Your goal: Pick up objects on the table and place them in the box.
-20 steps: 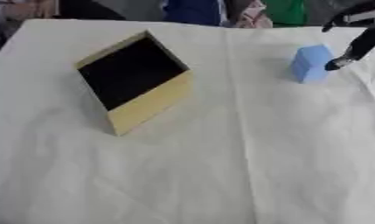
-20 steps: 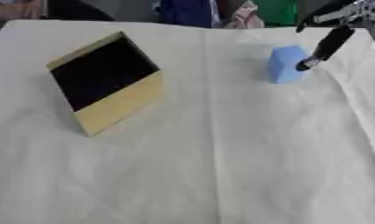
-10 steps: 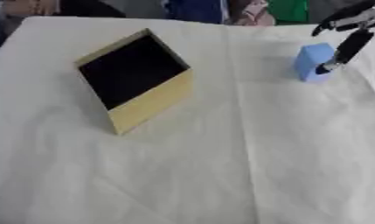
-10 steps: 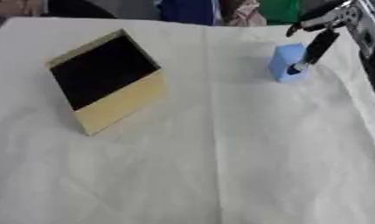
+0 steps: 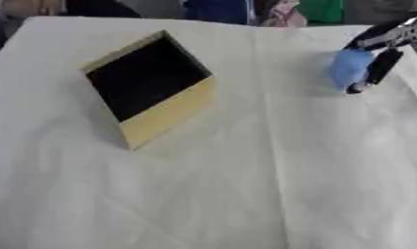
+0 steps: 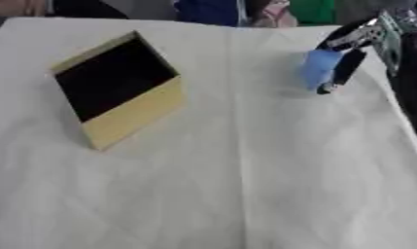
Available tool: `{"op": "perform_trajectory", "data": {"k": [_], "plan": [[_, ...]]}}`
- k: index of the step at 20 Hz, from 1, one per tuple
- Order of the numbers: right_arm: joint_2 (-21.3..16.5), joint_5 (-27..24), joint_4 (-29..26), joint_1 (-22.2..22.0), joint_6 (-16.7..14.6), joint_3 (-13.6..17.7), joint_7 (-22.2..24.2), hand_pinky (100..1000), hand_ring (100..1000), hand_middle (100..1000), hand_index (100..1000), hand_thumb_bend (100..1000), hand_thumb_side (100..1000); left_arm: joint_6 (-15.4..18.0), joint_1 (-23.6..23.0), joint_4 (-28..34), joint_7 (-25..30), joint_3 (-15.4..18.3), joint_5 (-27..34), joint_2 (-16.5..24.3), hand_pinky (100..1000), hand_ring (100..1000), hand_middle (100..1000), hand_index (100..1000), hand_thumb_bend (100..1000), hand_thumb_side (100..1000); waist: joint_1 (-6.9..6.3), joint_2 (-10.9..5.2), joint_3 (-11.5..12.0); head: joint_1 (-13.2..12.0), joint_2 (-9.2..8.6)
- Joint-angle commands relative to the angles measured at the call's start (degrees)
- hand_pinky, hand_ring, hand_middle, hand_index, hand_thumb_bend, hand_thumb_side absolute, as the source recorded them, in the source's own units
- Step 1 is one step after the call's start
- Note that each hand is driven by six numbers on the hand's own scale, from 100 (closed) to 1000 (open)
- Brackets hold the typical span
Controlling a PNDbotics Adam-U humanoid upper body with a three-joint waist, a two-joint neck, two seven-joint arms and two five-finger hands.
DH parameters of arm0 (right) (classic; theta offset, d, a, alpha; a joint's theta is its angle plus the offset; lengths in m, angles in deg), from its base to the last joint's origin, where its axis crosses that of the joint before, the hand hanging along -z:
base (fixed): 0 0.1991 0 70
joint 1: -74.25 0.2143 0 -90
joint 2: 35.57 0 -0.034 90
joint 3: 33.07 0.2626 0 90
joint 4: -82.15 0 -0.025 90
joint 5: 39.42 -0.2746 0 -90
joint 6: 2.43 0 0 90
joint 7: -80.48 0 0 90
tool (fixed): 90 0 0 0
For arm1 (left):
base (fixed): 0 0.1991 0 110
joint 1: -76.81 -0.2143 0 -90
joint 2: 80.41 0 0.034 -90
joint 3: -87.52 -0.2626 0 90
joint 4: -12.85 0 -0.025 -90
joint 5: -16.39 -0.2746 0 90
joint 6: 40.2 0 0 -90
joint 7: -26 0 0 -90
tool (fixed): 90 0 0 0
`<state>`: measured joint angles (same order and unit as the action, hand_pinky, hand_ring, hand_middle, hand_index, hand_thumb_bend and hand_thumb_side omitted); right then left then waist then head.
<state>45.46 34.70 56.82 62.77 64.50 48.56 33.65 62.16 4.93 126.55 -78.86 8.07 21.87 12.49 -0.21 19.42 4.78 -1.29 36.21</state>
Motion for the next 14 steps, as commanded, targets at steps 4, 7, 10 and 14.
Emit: {"op": "perform_trajectory", "data": {"k": [4,7,10,14], "plan": [[0.2,1.9,1.8,1.2,-4.4,1.7,2.0,951,932,897,1000,321,403,0.0,0.6,0.9,0.5,0.7,-0.2,0.6,664,594,609,872,100,895,-0.24,-1.16,0.1,0.4,-0.73],[0.3,1.8,1.3,1.1,-3.8,2.1,-2.3,913,899,843,988,139,324,0.0,0.6,0.9,0.6,0.7,-0.2,0.6,664,594,609,872,100,894,-0.32,-1.2,0.1,0.4,-0.67],[0.3,1.1,0.9,1.1,-3.5,2.1,-5.8,882,876,815,957,100,221,-0.1,0.6,0.9,0.8,0.7,-0.3,0.6,665,594,609,872,100,892,-0.28,-1.27,0.1,0.3,-0.5],[0.2,0.5,0.8,1.1,-2.9,2.0,-8.1,865,864,790,930,100,122,-0.1,0.6,0.9,1.1,0.7,-0.4,0.6,665,596,609,872,100,889,-0.21,-1.4,0.0,0.3,-0.48]]}}
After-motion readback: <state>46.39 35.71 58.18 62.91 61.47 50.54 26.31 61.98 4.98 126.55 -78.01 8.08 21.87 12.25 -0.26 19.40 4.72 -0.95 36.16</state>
